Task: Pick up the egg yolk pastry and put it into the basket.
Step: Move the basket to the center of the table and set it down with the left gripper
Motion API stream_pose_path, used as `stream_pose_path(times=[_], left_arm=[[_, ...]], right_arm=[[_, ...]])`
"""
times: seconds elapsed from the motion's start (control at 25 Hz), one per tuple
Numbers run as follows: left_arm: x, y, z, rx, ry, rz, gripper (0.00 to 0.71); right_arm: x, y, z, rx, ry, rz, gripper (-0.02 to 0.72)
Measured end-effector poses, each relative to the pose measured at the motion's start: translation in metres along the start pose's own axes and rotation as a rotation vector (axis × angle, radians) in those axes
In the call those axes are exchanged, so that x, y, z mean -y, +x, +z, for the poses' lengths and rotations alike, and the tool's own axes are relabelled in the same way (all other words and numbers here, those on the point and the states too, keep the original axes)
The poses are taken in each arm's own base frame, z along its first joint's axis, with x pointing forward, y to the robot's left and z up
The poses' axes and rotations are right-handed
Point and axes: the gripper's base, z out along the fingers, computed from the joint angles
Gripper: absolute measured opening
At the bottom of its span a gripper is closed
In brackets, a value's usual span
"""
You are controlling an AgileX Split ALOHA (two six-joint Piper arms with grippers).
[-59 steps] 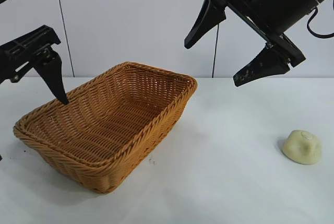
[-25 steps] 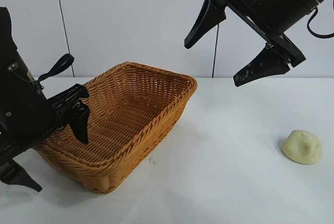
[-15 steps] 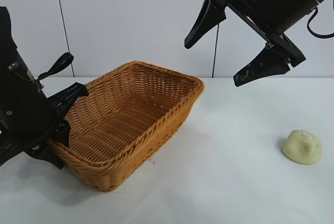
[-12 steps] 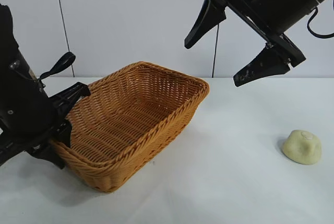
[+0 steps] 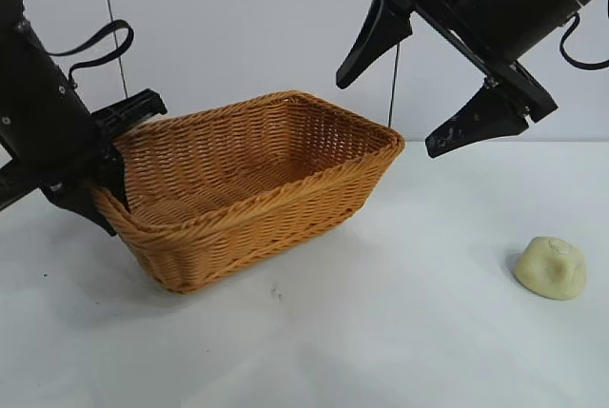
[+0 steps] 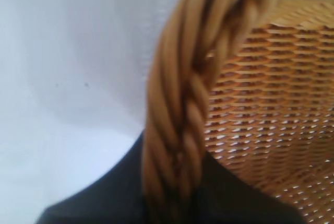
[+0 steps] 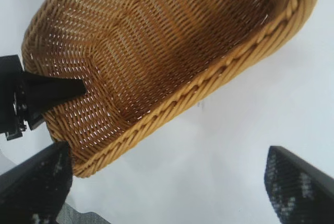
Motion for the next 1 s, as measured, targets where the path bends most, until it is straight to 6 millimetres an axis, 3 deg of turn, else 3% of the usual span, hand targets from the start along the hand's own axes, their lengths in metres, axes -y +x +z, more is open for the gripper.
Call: stream_pose_path(times=[0.16,0.56,1.0], left_arm=[[0.009,-0.010,0.001,-0.074,0.007,0.200,0.108],[0.028,-0.021,0.011,-0.169,0.007,0.497,0.108],[0.021,-0.029,0.041,-0.202,-0.021,0.523,0.108]], right_arm=[[0.000,0.000,0.000,0.000,0.000,0.000,0.694],[0.000,0.000,0.000,0.000,0.000,0.000,0.694],[0.000,0.000,0.000,-0.004,0.000,-0.001,0.694]])
